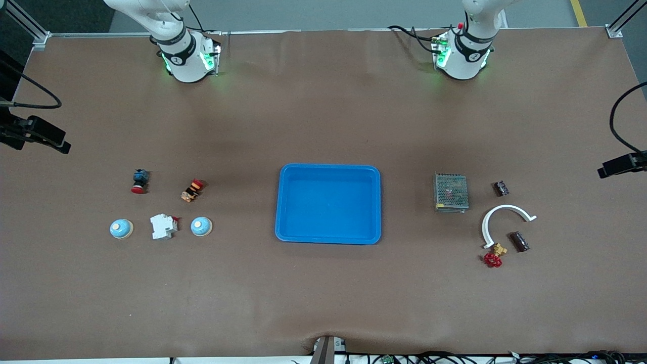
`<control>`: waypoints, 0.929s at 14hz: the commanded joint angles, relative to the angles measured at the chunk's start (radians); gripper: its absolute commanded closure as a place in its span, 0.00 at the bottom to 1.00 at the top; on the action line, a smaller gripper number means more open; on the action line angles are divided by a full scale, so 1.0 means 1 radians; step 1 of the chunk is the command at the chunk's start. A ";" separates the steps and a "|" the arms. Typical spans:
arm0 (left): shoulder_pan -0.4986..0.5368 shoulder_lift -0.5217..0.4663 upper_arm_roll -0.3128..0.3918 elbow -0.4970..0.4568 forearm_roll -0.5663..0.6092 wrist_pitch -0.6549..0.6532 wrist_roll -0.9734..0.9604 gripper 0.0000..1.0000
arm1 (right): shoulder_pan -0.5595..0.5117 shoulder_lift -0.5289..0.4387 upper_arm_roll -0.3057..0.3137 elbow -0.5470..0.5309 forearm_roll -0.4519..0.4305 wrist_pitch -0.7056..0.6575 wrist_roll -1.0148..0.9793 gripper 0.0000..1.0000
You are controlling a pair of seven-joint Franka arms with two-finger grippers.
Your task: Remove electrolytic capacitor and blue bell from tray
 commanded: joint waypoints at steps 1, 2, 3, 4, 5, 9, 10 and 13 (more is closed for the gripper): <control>-0.132 -0.023 0.114 0.015 -0.068 -0.020 0.004 0.00 | -0.009 -0.022 0.002 -0.028 -0.011 0.012 0.003 0.00; -0.166 -0.023 0.119 0.032 -0.060 -0.022 0.003 0.00 | -0.009 -0.022 0.002 -0.028 -0.008 0.014 0.002 0.00; -0.201 -0.024 0.128 0.035 -0.060 -0.022 0.000 0.00 | -0.009 -0.022 0.002 -0.028 -0.006 0.014 -0.004 0.00; -0.245 -0.024 0.163 0.035 -0.065 -0.020 0.000 0.00 | -0.009 -0.022 0.004 -0.026 -0.003 0.014 -0.006 0.00; -0.310 -0.026 0.212 0.037 -0.062 -0.020 0.000 0.00 | -0.009 -0.022 0.004 -0.026 0.003 0.014 -0.007 0.00; -0.375 -0.119 0.277 0.006 -0.089 -0.026 0.013 0.00 | -0.007 -0.023 0.001 -0.024 0.052 0.023 -0.009 0.00; -0.376 -0.148 0.275 -0.030 -0.094 -0.027 0.012 0.00 | -0.009 -0.023 0.001 -0.024 0.058 0.026 -0.009 0.00; -0.364 -0.272 0.260 -0.214 -0.094 0.040 0.017 0.00 | -0.009 -0.022 0.001 -0.026 0.064 0.029 -0.009 0.00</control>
